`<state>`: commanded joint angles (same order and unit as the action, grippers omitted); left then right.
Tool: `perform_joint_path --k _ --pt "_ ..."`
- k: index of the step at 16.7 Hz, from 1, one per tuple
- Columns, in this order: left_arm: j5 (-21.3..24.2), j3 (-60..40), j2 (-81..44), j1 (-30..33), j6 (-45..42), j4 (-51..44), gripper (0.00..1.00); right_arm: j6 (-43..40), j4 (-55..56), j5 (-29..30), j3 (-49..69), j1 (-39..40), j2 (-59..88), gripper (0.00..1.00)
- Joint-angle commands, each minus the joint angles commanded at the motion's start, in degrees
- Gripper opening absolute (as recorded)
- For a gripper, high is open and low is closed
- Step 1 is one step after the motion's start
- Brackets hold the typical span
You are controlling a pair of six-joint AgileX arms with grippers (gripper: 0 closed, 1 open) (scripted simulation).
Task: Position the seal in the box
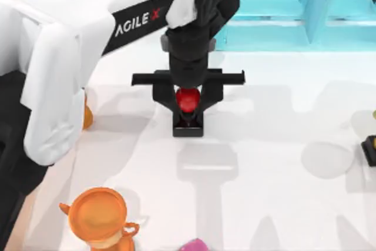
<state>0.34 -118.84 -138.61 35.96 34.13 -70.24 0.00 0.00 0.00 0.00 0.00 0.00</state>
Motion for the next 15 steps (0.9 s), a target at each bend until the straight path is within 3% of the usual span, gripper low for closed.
perform_joint_path --k 7,15 --pt "0.0 -4.2 -1.0 0.0 0.1 -3.8 0.0 0.0 0.0 0.0 0.0 0.0 0.0 1.0" --pt "0.0 -30.3 -5.2 0.1 0.1 -24.5 0.0 0.0 0.0 0.0 0.0 0.0 0.0 1.0"
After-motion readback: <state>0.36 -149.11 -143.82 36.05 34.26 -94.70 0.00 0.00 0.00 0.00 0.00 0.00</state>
